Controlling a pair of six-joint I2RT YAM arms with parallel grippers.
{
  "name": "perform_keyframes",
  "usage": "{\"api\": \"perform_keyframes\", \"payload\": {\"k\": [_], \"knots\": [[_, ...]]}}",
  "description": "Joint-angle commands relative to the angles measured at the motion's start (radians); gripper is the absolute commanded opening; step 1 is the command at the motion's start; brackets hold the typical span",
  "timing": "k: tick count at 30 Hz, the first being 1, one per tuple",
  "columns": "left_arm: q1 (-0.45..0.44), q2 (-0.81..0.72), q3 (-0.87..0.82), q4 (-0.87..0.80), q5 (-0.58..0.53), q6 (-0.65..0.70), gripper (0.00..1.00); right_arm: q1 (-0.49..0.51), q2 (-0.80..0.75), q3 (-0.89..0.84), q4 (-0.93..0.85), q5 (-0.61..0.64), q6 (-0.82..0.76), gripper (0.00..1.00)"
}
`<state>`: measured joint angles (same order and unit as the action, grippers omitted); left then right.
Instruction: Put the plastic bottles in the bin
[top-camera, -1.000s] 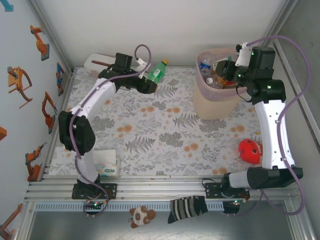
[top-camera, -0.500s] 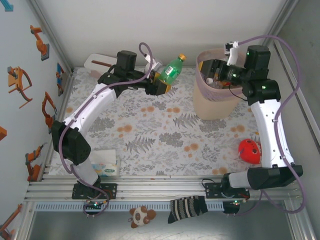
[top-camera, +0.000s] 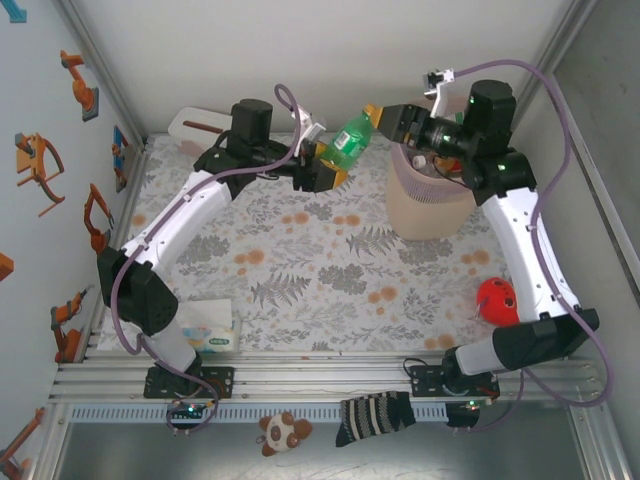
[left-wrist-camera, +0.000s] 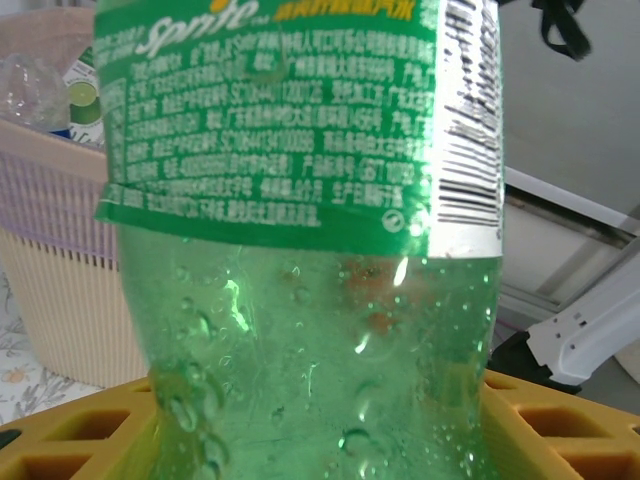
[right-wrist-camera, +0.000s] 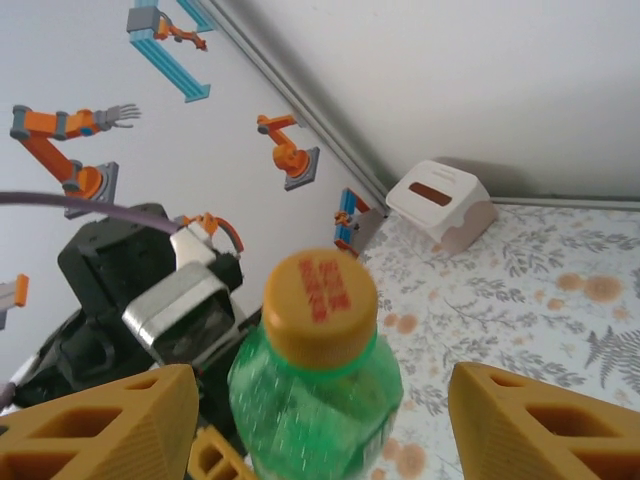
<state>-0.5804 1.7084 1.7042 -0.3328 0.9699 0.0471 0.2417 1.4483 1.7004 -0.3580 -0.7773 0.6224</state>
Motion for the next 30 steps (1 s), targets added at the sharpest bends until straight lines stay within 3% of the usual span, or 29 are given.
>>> {"api": "perform_keyframes", "payload": {"k": [1,6,13,20,24,30], "knots": [[-0.006,-0.039,-0.014,0.032,0.042,-0.013,0.47,0.020,0.028,0.025,0.088,-0.011,0.064,0.61],[-0.010,-0.036,-0.017,0.037,0.047,-0.013,0.47,0.042,0.073,0.055,0.086,-0.012,0.061,0.54],[-0.010,-0.029,-0.025,0.032,0.041,-0.012,0.47,0.048,0.081,0.076,0.027,0.027,0.018,0.36],[0.003,-0.048,-0.050,0.098,-0.001,-0.060,0.69,0.047,0.045,0.106,-0.083,0.158,-0.071,0.26],[0.049,-0.095,-0.130,0.236,-0.008,-0.155,0.78,0.002,0.039,0.134,-0.143,0.223,-0.101,0.24],[0.103,-0.164,-0.225,0.339,-0.008,-0.220,0.81,-0.133,0.034,0.145,-0.169,0.271,-0.097,0.23]]}}
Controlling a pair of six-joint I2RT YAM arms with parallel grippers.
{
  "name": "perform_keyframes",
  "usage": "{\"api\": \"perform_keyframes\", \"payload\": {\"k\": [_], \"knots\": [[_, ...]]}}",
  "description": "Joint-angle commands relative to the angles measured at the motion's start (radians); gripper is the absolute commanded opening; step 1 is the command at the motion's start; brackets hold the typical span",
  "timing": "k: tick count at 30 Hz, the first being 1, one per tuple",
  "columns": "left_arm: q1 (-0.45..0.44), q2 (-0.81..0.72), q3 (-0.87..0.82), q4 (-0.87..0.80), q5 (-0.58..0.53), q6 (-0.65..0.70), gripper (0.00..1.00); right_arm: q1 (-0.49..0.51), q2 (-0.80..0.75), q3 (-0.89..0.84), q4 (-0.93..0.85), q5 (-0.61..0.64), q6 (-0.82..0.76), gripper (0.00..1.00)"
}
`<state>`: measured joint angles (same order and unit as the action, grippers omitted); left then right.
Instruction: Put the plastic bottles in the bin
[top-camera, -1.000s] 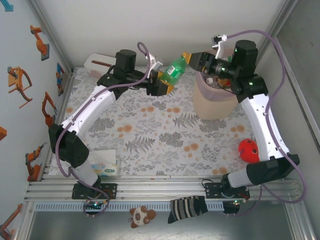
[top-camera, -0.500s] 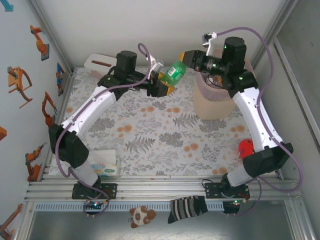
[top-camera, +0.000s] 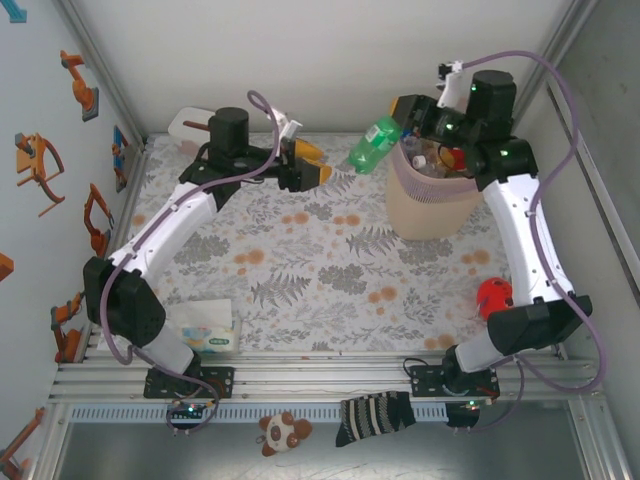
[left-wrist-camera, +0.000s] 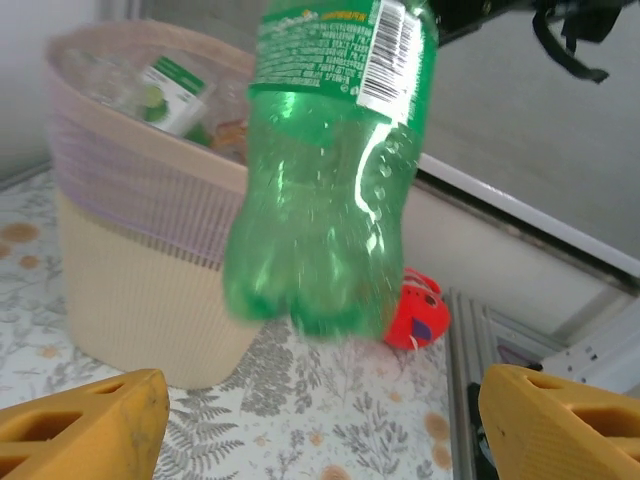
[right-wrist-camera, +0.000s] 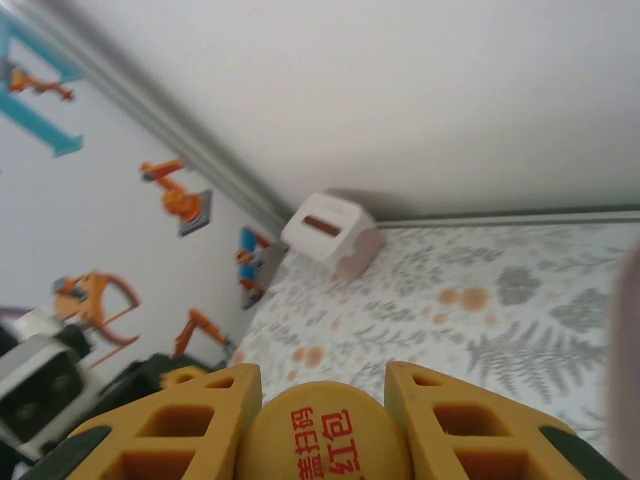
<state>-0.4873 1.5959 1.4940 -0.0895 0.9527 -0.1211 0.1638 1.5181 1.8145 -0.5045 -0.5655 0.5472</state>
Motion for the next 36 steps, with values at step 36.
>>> {"api": "perform_keyframes", "payload": {"k": [36], "knots": [[0.018,-0.112,-0.080,0.010,-0.011,-0.014,0.81,-0.298,0.260,0.026,0.024,0.174,-0.034,0.23]]}}
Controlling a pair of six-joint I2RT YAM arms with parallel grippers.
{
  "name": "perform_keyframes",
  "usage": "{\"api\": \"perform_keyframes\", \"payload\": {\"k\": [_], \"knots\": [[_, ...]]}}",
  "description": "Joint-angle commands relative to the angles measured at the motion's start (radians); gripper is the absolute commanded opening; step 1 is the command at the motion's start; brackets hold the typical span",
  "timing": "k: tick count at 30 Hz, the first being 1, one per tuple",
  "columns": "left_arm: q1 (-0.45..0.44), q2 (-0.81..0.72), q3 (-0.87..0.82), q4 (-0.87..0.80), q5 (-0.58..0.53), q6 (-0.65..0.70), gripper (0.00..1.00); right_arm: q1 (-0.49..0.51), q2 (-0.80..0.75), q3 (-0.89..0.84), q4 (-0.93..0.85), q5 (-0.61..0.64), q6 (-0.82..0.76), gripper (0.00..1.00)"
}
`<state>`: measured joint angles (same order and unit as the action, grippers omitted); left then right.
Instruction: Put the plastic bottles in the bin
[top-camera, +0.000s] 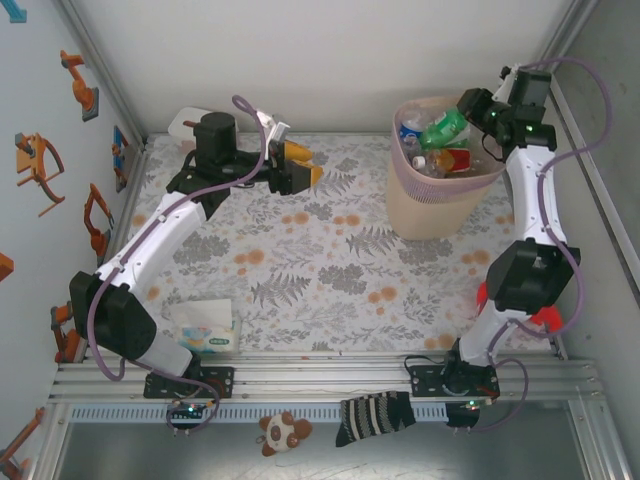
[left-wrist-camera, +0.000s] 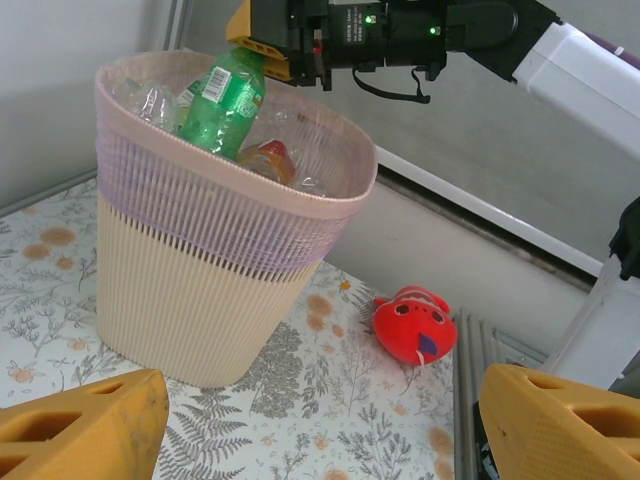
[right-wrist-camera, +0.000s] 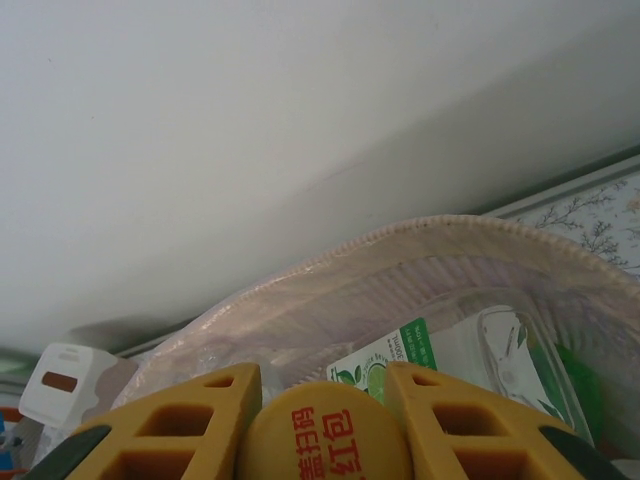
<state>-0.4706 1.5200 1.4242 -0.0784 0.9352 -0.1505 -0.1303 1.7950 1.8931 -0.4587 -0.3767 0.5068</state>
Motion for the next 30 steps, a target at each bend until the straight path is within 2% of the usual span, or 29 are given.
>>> {"api": "perform_keyframes", "payload": {"k": [1,7,20,23,26,30], "knots": [[0.001,-0.035,-0.011,0.003,0.008,0.015,0.81,-0.004,-0.018,-0.065,-0.020,-0.021,0.011,0.23],[0.001,-0.029,-0.019,0.017,0.008,0.002,0.81,-0.002,-0.034,-0.135,-0.032,-0.010,0.023,0.24],[0.000,-0.032,-0.027,0.030,0.004,-0.012,0.81,0.006,-0.137,-0.216,-0.158,0.174,-0.068,0.31],[-0.002,-0.034,-0.028,0.027,0.002,-0.014,0.81,0.010,-0.148,-0.245,-0.175,0.208,-0.091,0.35],[-0.002,-0.037,-0.029,0.017,-0.001,-0.009,0.81,0.009,-0.169,-0.260,-0.183,0.253,-0.111,0.43],[0.000,-0.039,-0.027,0.015,-0.008,-0.006,0.81,0.010,-0.191,-0.222,-0.217,0.310,-0.133,0.51]]}}
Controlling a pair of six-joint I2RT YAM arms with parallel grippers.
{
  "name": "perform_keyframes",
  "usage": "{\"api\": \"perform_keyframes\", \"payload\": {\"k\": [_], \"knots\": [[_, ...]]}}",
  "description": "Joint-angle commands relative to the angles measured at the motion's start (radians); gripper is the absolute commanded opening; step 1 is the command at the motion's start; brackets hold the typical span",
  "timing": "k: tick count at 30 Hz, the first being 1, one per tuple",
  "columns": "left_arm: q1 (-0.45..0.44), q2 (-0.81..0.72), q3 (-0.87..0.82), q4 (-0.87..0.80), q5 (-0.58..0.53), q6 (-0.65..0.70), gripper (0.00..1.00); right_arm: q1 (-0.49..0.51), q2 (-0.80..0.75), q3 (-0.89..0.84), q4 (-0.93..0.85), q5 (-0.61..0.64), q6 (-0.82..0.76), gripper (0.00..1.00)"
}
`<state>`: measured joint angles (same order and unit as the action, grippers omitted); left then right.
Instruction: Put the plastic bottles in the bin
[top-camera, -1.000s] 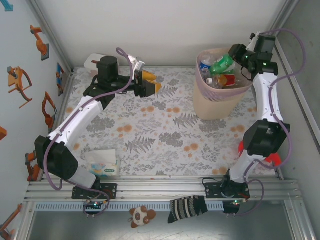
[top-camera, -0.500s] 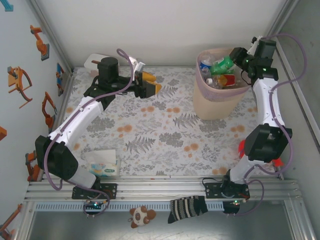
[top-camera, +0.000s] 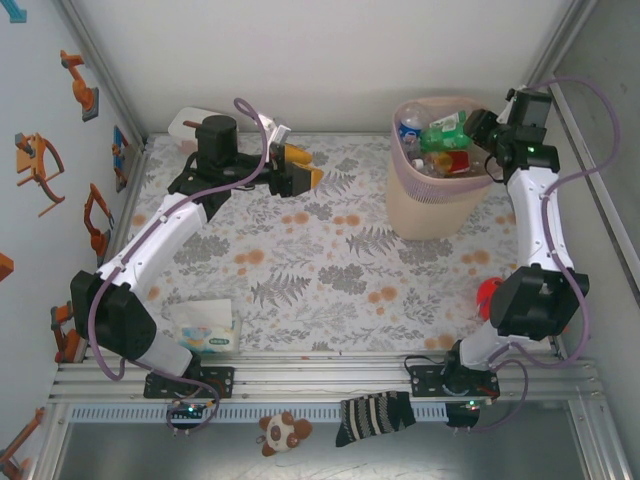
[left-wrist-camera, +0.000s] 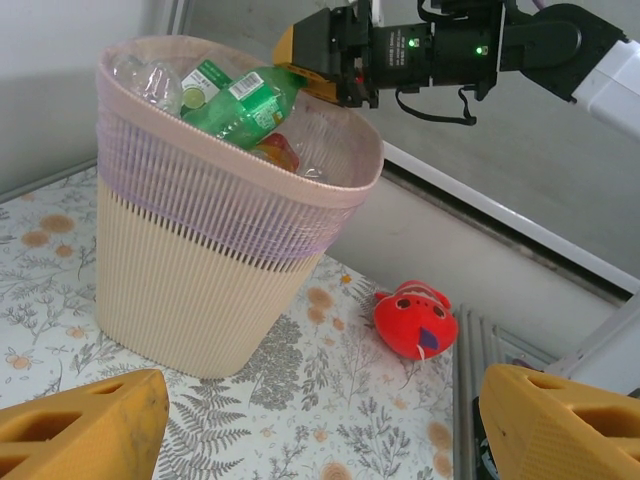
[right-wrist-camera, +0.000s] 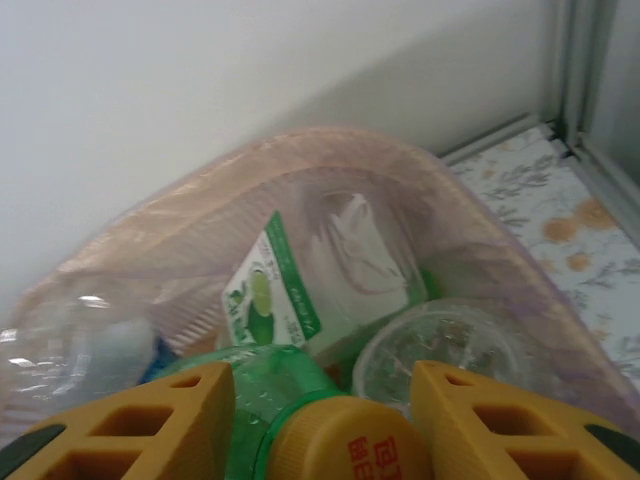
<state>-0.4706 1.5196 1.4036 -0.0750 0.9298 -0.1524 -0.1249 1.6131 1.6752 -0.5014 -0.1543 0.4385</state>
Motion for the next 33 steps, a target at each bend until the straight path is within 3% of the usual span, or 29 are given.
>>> {"api": "perform_keyframes", "payload": {"k": [1,6,13,17,20,24,33], "knots": [[0.000,-0.039,-0.005,0.008,-0.007,-0.004,0.81,0.005,-0.013,0.008,-0.183,0.101,-0.070,0.53],[0.000,-0.044,-0.005,-0.012,-0.036,0.005,0.81,0.005,-0.030,0.076,-0.244,0.161,-0.104,0.64],[0.001,-0.052,-0.004,-0.057,-0.091,0.031,0.81,0.005,-0.065,0.123,-0.282,0.155,-0.119,0.64],[0.005,-0.063,-0.011,-0.096,-0.170,0.047,0.81,0.004,-0.081,0.132,-0.299,0.148,-0.127,0.58],[0.013,-0.076,-0.031,-0.104,-0.242,0.044,0.81,0.005,-0.106,0.100,-0.275,0.086,-0.135,0.40],[0.030,-0.090,-0.066,-0.085,-0.278,0.027,0.82,0.004,-0.087,0.072,-0.272,-0.017,-0.147,0.27],[0.042,-0.108,-0.093,-0.113,-0.352,0.021,0.82,0.004,-0.078,0.047,-0.339,0.001,-0.149,0.24]]}}
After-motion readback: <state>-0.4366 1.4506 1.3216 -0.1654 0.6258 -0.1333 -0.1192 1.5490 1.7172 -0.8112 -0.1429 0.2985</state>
